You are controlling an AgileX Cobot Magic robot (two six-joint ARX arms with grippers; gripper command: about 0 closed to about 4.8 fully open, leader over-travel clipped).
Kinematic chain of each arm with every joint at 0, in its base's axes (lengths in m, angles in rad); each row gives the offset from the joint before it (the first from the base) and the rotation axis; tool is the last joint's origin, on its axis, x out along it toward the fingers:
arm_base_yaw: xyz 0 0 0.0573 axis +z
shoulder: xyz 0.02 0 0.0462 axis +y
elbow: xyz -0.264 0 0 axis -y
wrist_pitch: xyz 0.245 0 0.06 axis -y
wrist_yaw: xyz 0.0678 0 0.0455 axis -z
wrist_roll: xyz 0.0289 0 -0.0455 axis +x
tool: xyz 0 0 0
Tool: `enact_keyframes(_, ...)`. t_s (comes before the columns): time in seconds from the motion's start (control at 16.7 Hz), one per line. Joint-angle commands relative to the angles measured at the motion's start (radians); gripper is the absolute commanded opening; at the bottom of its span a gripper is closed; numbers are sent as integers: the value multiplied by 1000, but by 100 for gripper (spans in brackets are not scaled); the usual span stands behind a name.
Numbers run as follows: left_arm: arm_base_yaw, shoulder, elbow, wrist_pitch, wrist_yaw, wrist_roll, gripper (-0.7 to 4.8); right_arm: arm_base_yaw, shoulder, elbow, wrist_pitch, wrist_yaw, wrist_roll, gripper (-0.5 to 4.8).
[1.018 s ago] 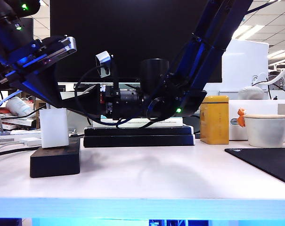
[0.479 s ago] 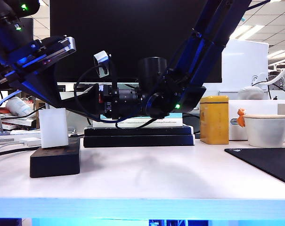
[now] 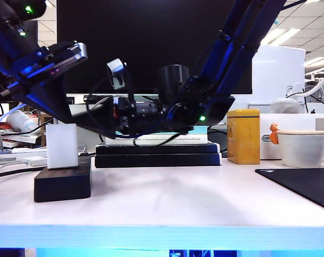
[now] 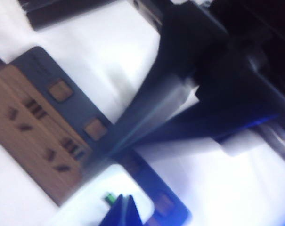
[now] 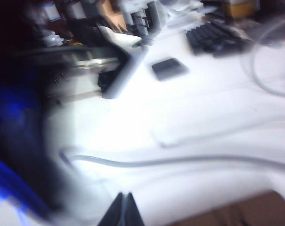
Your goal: Plug the white charger into the left socket.
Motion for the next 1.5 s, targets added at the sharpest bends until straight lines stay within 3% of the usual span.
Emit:
enact_keyframes(0.06, 1, 29, -20, -106, -34, 13, -6, -2, 32, -21, -135, 12, -32, -1)
enact_keyframes(0.36, 1, 29, -19, -100, -48, 15, -6, -3, 32, -21, -104, 13, -39, -1)
enact_keyframes(0.54, 1, 29, -19, -126, -148, 19, -6, -5, 27, -14, -65, 9, -27, -1)
enact_keyframes(0.84, 1, 29, -6, -130, -135, 33, -6, -10, 14, -14, 148, 8, 106, -1)
enact_keyframes(1.26, 1, 27, 47, -151, -114, 29, -5, -21, -32, -12, 188, 9, 127, -1)
enact_keyframes(1.38, 1, 27, 117, -152, -111, 29, 62, -30, -35, -8, 188, 13, 149, -1)
enact_keyframes(1.5, 1, 27, 142, -138, -111, 30, 62, -34, -37, -8, 189, 13, 149, -1)
